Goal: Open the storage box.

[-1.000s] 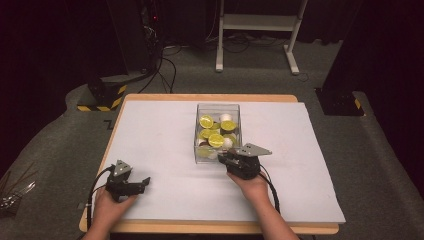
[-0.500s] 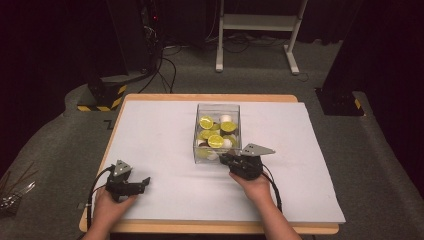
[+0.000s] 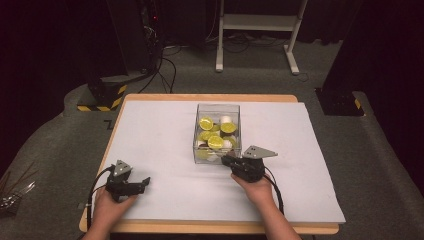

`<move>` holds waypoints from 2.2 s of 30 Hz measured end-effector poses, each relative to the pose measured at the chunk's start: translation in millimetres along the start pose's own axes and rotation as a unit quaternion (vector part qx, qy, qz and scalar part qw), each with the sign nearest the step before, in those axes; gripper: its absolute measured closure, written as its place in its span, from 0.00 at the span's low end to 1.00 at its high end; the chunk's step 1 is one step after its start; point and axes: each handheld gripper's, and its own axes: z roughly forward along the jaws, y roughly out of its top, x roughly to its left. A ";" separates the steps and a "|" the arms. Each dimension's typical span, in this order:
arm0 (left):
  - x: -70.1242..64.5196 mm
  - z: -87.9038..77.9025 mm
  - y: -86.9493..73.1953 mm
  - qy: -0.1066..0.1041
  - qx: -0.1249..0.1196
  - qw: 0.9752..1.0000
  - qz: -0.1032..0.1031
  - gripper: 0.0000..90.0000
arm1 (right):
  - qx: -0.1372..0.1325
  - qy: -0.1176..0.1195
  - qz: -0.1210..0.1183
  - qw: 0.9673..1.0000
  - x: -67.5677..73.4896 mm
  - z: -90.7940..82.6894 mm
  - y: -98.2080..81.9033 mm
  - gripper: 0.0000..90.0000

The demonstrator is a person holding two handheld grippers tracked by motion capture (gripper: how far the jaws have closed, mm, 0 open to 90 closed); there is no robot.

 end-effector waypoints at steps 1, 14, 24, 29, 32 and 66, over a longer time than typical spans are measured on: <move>0.1 0.0 0.0 0.000 0.000 1.000 0.000 0.16 | 0.001 0.001 0.001 1.000 0.3 -0.6 -0.2 0.91; 0.0 0.0 0.0 0.000 0.000 1.000 0.000 0.16 | 0.000 0.007 -0.001 1.000 3.8 -5.8 -3.3 0.92; 0.0 0.0 0.0 0.000 0.000 1.000 0.000 0.16 | -0.001 0.010 -0.001 1.000 6.5 -8.9 -5.5 0.93; 0.0 0.0 0.0 0.000 0.000 1.000 0.000 0.16 | 0.000 0.011 -0.002 1.000 7.7 -10.5 -6.2 0.93; 0.0 0.0 0.0 0.000 0.000 1.000 0.000 0.16 | -0.001 0.012 -0.001 1.000 8.3 -11.7 -7.0 0.93; 0.0 -0.1 0.0 0.000 0.000 1.000 0.000 0.16 | -0.001 0.030 -0.001 1.000 6.6 -8.1 -7.2 0.91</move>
